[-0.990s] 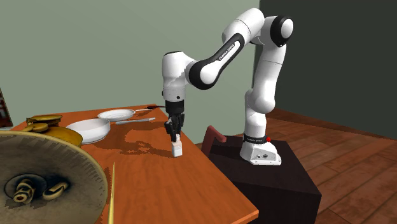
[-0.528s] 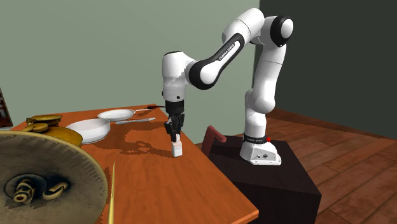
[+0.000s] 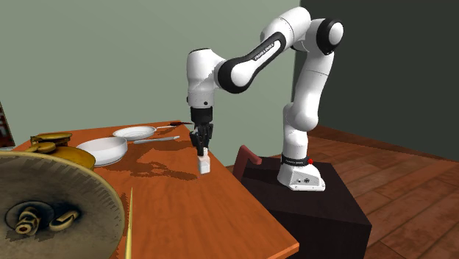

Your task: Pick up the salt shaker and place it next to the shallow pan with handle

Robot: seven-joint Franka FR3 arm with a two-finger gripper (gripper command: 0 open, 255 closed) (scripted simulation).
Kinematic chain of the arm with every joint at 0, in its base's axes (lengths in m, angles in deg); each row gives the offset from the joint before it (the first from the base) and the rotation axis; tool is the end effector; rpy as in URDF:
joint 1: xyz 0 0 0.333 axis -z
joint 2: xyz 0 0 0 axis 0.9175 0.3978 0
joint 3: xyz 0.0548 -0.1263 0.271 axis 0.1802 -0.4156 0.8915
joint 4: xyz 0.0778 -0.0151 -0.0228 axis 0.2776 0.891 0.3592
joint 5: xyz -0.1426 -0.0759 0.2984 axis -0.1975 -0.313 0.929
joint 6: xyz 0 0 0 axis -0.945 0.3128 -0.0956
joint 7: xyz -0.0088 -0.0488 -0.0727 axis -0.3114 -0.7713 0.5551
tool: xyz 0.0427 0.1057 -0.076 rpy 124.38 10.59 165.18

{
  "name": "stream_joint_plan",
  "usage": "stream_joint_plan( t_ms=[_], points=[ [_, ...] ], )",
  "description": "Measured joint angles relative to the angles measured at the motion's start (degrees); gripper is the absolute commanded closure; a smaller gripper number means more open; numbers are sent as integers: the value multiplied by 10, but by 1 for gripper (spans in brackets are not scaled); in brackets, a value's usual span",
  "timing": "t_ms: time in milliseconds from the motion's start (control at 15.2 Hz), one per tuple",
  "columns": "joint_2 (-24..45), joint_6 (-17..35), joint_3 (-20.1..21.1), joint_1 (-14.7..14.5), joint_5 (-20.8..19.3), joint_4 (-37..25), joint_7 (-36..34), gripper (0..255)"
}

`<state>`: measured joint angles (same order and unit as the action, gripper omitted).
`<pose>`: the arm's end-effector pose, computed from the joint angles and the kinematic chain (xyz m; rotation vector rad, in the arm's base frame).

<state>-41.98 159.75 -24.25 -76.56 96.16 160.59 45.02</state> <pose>0.3218 0.2648 0.3910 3.1260 -0.1499 0.0268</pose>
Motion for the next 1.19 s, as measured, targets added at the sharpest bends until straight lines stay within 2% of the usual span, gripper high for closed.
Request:
stream_joint_plan(
  t_ms=[1188],
  points=[
    [-50, -148, -22, -1, 8, -100, 13, 255]
  ],
)
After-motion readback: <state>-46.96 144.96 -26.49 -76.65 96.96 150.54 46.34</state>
